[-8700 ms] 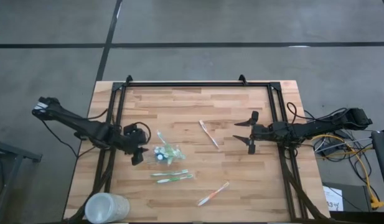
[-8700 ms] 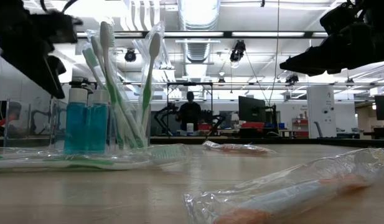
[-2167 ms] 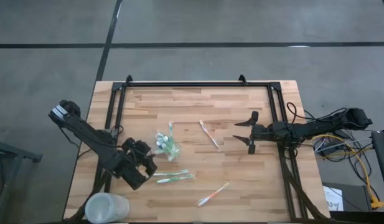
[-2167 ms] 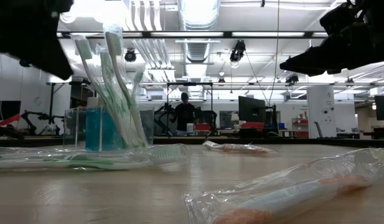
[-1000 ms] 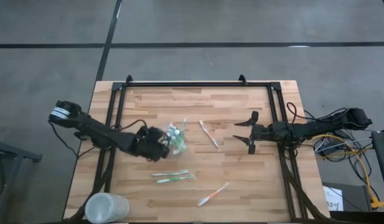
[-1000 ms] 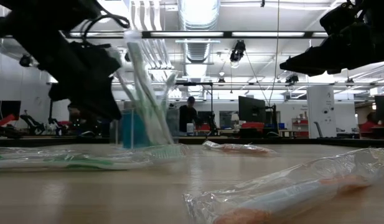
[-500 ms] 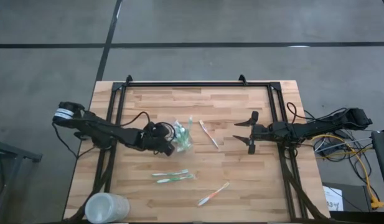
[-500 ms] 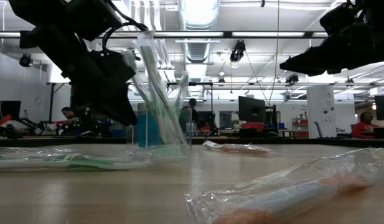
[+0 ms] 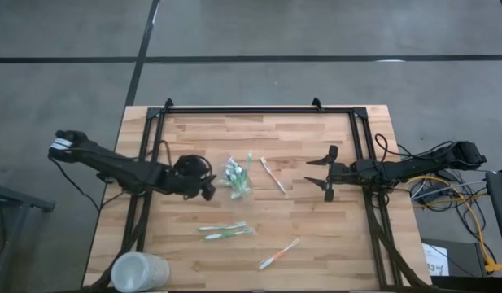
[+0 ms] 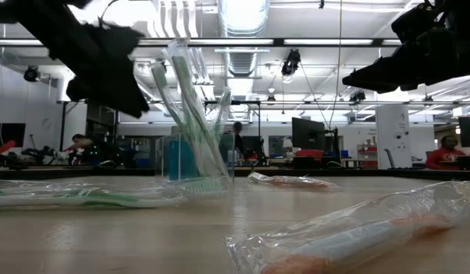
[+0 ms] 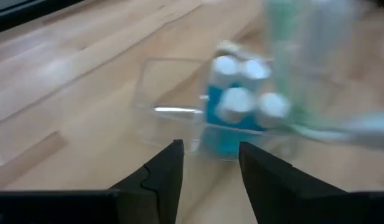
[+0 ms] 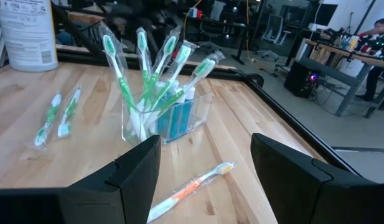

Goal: Pick & Place toothbrushing station
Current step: Put the green toothbrush into the transparent organizer

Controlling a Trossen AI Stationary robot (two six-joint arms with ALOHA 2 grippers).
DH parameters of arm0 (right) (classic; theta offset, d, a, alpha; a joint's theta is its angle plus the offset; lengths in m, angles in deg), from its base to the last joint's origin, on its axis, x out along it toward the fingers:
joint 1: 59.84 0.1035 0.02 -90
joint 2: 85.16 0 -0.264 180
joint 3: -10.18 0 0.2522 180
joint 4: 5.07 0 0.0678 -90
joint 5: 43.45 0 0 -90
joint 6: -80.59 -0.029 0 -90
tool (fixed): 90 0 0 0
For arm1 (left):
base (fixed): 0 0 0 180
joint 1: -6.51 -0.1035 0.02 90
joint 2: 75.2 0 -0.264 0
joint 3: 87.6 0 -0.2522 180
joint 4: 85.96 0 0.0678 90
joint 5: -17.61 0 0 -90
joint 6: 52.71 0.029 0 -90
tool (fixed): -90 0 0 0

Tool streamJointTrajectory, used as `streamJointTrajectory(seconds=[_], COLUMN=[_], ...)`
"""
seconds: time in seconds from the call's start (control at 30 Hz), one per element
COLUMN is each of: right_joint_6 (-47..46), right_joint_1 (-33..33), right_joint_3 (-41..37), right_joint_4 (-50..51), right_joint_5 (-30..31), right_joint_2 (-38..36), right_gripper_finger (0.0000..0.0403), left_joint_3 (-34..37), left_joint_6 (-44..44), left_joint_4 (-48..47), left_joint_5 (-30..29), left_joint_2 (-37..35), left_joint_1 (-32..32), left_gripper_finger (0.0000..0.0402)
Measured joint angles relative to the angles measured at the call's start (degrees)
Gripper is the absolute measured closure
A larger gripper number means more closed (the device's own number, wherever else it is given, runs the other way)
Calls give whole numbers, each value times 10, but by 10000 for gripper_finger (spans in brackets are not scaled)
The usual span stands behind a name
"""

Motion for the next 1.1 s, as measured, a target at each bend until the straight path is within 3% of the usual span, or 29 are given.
streamJointTrajectory(seconds=[0.2, 0.37, 0.47, 0.77, 1.1], right_joint_6=[0, 0, 0, 0, 0], right_joint_1=[0, 0, 0, 0, 0], right_joint_3=[0, 0, 0, 0, 0], right_joint_4=[0, 0, 0, 0, 0], right_joint_5=[0, 0, 0, 0, 0], right_joint_2=[0, 0, 0, 0, 0], right_gripper_finger=[158, 158, 158, 158, 158], left_joint_3=[-11, -33, -57, -157, -240], left_joint_6=[78, 76, 89, 149, 142], left_joint_4=[8, 20, 32, 44, 65], left_joint_5=[13, -42, -58, -23, -132], left_joint_2=[-13, 30, 70, 206, 330], left_joint_1=[100, 171, 184, 201, 240], left_gripper_finger=[241, 241, 241, 241, 241])
